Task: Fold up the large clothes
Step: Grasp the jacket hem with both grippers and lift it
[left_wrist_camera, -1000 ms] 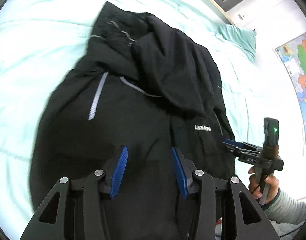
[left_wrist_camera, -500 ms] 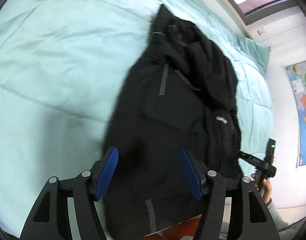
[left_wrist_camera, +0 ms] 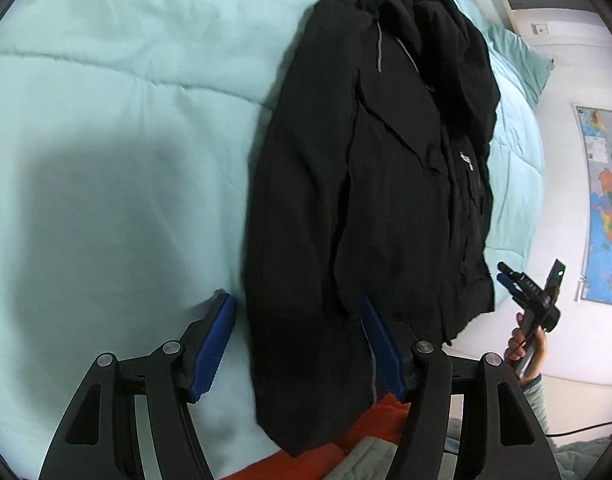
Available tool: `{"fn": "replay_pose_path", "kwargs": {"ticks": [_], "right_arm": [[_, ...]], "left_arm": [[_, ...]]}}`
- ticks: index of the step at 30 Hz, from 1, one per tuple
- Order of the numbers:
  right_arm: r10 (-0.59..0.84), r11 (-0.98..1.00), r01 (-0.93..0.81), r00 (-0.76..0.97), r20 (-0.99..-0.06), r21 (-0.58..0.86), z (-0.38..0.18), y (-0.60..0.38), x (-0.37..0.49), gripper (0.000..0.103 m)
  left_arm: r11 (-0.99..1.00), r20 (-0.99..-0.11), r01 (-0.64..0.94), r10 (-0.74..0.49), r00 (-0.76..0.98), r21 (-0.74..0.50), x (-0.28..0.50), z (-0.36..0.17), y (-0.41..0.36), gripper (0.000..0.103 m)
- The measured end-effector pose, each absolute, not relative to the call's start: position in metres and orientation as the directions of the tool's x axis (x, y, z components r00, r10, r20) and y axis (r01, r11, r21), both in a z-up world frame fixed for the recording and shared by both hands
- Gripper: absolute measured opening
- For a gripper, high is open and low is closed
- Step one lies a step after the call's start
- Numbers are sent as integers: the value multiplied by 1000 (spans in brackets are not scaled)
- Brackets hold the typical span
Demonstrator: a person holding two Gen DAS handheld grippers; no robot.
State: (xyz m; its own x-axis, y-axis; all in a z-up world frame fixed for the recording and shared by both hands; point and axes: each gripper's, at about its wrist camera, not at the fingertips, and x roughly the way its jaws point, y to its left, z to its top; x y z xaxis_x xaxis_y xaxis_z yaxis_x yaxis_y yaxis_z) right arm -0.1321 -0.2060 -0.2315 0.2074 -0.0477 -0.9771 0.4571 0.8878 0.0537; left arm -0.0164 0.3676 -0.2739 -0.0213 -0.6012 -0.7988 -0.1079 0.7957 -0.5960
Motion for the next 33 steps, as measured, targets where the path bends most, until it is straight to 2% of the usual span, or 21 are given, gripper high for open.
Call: {"fn": "replay_pose_path", "kwargs": {"ticks": [1, 4, 6, 9, 10, 11, 13, 18, 23, 27, 29, 30, 31, 32, 33], "right_arm": [[-42, 886, 460, 205, -978, 58, -232, -211, -134, 61], [13, 877, 470, 184, -983, 100, -245, -233, -135, 62], [100, 867, 471, 156, -983, 163, -260, -242, -133, 62], [209, 862, 447, 114, -971, 238, -277, -245, -133, 62], [226, 866, 436, 92, -970, 244, -283, -245, -134, 62], [239, 869, 428, 79, -968, 250, -288, -245, -135, 62], [270, 868, 415, 65, -961, 272, -293, -245, -139, 62], [329, 883, 344, 32, -944, 319, -284, -235, -159, 60], [363, 879, 315, 44, -931, 358, -285, -234, -165, 60], [401, 865, 312, 38, -915, 392, -298, -236, -153, 64], [387, 875, 301, 30, -921, 378, -297, -234, -152, 60], [378, 882, 287, 40, -925, 374, -292, -231, -151, 44], [376, 886, 273, 51, -925, 375, -284, -230, -151, 35], [370, 890, 258, 73, -926, 376, -270, -232, -152, 26], [376, 887, 246, 101, -921, 390, -258, -233, -153, 22]], "left_arm": [[789, -793, -104, -609, -5, -606, -18, -272, 365, 66], [786, -789, -69, -611, 58, -614, -23, -258, 355, 23], [759, -766, -100, -636, 98, -643, -27, -251, 354, 22], [780, -791, -134, -606, 83, -612, -30, -254, 353, 24], [787, -799, -147, -597, 70, -600, -32, -257, 351, 30], [785, -800, -163, -597, 60, -598, -34, -260, 349, 41], [777, -797, -195, -601, 56, -599, -39, -267, 350, 56], [790, -814, -205, -575, 79, -578, -50, -269, 341, 56], [769, -797, -226, -600, 67, -598, -50, -271, 346, 57], [781, -810, -248, -587, 20, -572, -47, -280, 349, 65], [832, -853, -225, -521, -9, -506, -45, -282, 338, 64], [849, -866, -197, -500, -1, -490, -45, -277, 335, 59], [860, -871, -143, -490, 27, -489, -46, -265, 328, 40], [859, -867, -120, -496, 48, -498, -47, -255, 325, 27], [851, -857, -103, -509, 75, -515, -48, -244, 324, 25]]}}
